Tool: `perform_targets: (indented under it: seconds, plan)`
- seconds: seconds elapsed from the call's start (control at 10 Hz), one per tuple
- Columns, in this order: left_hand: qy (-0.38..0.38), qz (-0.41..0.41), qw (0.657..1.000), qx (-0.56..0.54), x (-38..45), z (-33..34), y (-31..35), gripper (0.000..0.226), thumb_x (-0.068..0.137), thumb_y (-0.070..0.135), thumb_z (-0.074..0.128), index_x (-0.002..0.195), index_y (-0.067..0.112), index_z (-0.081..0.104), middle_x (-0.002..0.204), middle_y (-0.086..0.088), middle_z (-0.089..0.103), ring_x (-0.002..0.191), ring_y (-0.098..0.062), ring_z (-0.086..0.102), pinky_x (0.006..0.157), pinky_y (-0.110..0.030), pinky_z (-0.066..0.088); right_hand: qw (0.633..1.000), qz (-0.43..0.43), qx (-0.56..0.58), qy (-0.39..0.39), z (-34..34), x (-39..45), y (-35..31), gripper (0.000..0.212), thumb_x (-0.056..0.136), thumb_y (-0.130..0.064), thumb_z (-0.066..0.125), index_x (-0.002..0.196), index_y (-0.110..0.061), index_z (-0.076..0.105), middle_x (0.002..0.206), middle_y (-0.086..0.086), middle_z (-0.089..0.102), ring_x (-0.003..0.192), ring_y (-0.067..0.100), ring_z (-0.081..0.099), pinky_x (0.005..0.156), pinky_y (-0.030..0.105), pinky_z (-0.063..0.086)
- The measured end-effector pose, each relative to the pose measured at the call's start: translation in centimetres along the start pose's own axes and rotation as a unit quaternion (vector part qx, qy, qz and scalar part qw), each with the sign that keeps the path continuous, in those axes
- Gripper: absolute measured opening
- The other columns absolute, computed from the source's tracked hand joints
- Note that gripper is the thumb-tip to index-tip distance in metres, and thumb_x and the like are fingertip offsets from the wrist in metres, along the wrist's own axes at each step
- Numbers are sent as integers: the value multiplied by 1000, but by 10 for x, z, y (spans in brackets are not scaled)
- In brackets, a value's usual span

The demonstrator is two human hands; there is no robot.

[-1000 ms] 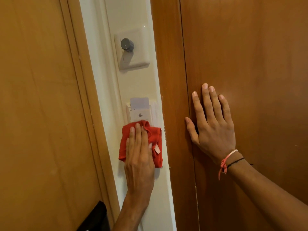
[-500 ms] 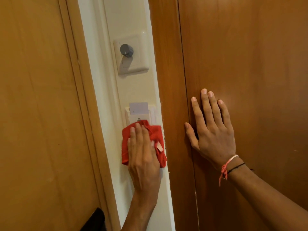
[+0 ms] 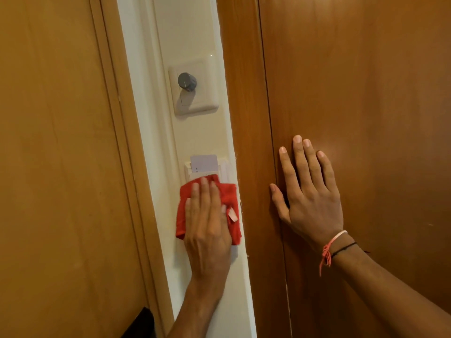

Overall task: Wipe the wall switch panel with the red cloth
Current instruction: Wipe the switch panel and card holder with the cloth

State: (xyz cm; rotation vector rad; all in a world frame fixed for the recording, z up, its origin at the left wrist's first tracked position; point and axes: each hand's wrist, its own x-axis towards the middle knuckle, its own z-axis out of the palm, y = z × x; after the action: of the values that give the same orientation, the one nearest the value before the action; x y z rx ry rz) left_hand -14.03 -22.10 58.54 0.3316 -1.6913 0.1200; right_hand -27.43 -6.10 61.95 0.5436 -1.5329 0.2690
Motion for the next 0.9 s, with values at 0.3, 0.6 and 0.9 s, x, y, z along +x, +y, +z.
perform_targets:
  seconds: [0.3, 0.6, 0.9]
  plan:
    - [-32, 100, 990, 90, 16, -6, 13, 59, 94, 37, 45, 143, 4, 44, 147, -19, 46, 138, -37, 39, 112, -54, 33, 1000, 1, 4, 0, -2, 0, 0, 74, 106, -51, 38, 165, -9, 26, 173, 20, 21, 163, 34, 17, 133, 49, 17]
    - [-54, 143, 981, 120, 9, -7, 7, 70, 82, 35, 70, 141, 4, 48, 145, -18, 50, 135, -38, 44, 110, -52, 32, 1000, 2, 13, 1, -6, 1, 0, 72, 106, -51, 38, 164, -9, 30, 172, 20, 24, 161, 35, 23, 131, 51, 24]
    - [-52, 129, 987, 78, -7, -7, 1, 72, 77, 35, 76, 138, 5, 51, 142, -18, 53, 133, -37, 46, 107, -53, 34, 1000, -2, 24, -10, -6, 0, 1, 73, 107, -50, 37, 165, -9, 26, 174, 20, 20, 162, 35, 21, 132, 51, 21]
